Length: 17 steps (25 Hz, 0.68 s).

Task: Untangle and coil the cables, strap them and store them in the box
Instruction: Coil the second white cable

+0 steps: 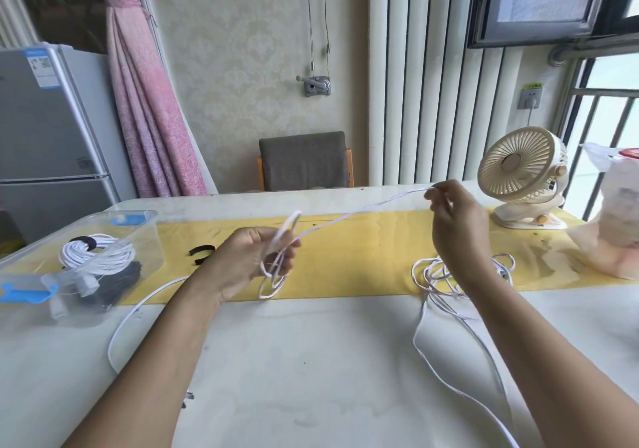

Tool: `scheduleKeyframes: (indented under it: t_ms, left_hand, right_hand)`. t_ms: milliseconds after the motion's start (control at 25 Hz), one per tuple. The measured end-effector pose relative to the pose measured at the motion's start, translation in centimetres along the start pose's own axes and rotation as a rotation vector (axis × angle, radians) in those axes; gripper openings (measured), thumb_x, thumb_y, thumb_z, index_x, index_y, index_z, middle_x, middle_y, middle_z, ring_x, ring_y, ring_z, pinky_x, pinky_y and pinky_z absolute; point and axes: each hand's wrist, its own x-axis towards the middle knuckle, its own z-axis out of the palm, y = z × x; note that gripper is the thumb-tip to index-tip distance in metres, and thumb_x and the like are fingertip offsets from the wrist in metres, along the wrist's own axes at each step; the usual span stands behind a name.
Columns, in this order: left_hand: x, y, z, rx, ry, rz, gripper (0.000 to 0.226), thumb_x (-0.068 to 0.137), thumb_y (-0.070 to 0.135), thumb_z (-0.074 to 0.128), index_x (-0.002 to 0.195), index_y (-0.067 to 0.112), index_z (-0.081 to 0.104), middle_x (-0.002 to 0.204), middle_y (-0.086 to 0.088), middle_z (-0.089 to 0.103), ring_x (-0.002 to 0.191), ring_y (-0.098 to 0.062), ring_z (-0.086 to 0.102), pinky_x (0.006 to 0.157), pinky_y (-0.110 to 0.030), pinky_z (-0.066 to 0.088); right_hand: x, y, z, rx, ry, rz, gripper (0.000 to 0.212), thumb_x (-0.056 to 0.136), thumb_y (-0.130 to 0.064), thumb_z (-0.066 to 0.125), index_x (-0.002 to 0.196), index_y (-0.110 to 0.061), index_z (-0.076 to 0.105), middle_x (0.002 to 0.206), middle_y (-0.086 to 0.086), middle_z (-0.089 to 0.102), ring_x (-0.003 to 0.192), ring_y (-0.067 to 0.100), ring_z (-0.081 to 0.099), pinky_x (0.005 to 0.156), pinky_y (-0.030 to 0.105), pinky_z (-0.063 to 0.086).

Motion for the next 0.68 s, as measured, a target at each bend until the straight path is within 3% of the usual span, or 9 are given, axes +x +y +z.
scheduleKeyframes:
  t_ms: [120, 200, 320, 400, 480, 560, 600, 680]
  left_hand:
    - [1.1, -0.1, -0.6, -0.306, 0.445, 0.069, 0.029, 0.091, 0.017, 0.057, 0.064, 0.007, 0.062, 0.055, -0.004, 0.059, 0.045, -0.015, 0.06, 0.047, -0.021, 0.051]
    - [1.6, -0.6, -1.7, -0.637, 0.63, 0.096, 0.033, 0.098, 0.008, 0.042, 0.065, 0.008, 0.048, 0.049, -0.004, 0.054, 0.043, -0.016, 0.06, 0.046, -0.025, 0.054]
    - [2.0, -1.0, -1.8, -0.997, 0.604, 0.1, 0.037, 0.101, 0.01, 0.033, 0.064, 0.012, 0.039, 0.045, -0.001, 0.046, 0.04, -0.013, 0.056, 0.051, -0.028, 0.057]
    - [2.1, -1.3, -0.9, -1.073, 0.492, 0.084, 0.037, 0.102, 0.015, 0.032, 0.065, 0.013, 0.039, 0.044, 0.002, 0.043, 0.04, -0.01, 0.051, 0.053, -0.024, 0.056]
    - [2.0, -1.0, 0.3, -1.079, 0.352, 0.078, 0.037, 0.102, 0.023, 0.032, 0.067, 0.015, 0.04, 0.046, 0.005, 0.036, 0.039, -0.007, 0.042, 0.052, -0.018, 0.052]
    - [1.8, -0.5, 1.6, -1.056, 0.232, 0.082, 0.038, 0.101, 0.028, 0.033, 0.067, 0.015, 0.042, 0.05, 0.005, 0.03, 0.04, -0.007, 0.035, 0.048, -0.016, 0.044]
    - [1.7, -0.2, 2.2, -1.037, 0.191, 0.086, 0.038, 0.101, 0.03, 0.034, 0.067, 0.016, 0.044, 0.051, 0.005, 0.028, 0.042, -0.007, 0.032, 0.047, -0.015, 0.041]
    - [1.7, 0.1, 2.9, -0.983, 0.141, 0.102, 0.037, 0.098, 0.032, 0.037, 0.065, 0.017, 0.045, 0.052, 0.006, 0.027, 0.044, -0.007, 0.029, 0.045, -0.015, 0.035]
  right_hand:
    - [1.4, 1.6, -1.6, -0.135, 0.063, 0.118, 0.019, 0.094, -0.012, 0.044, 0.096, -0.008, 0.062, 0.094, 0.015, 0.065, 0.087, 0.032, 0.054, 0.067, 0.033, 0.033]
    - [1.6, 2.7, -2.4, -0.359, -0.033, 0.213, 0.024, 0.092, -0.009, 0.042, 0.099, -0.011, 0.064, 0.104, 0.017, 0.065, 0.095, 0.036, 0.056, 0.072, 0.036, 0.038]
    - [0.5, 2.9, -1.9, -0.851, -0.356, 0.209, 0.034, 0.085, -0.002, 0.044, 0.111, -0.01, 0.063, 0.119, 0.015, 0.058, 0.11, 0.035, 0.052, 0.085, 0.035, 0.042]
    - [-0.9, 1.9, -0.3, -1.037, -0.475, 0.044, 0.044, 0.082, -0.004, 0.046, 0.124, -0.012, 0.054, 0.133, 0.014, 0.047, 0.123, 0.034, 0.04, 0.101, 0.04, 0.033]
    - [-2.5, 0.8, 1.6, -0.83, -0.557, -0.14, 0.061, 0.08, -0.003, 0.048, 0.139, -0.015, 0.04, 0.145, 0.011, 0.037, 0.134, 0.028, 0.029, 0.112, 0.04, 0.018]
    - [-4.7, -1.4, 3.2, -0.401, -0.67, -0.241, 0.056, 0.083, -0.001, 0.046, 0.137, -0.015, 0.043, 0.139, 0.006, 0.046, 0.132, 0.02, 0.035, 0.112, 0.03, 0.013]
    - [-5.9, -2.5, 3.7, -0.22, -0.733, -0.241, 0.045, 0.087, -0.002, 0.045, 0.129, -0.014, 0.05, 0.128, 0.004, 0.056, 0.122, 0.017, 0.045, 0.108, 0.026, 0.019]
    - [-7.5, -4.3, 4.0, -0.038, -0.879, -0.124, 0.023, 0.09, -0.012, 0.045, 0.105, -0.012, 0.062, 0.09, 0.0, 0.064, 0.084, 0.017, 0.056, 0.079, 0.026, 0.038]
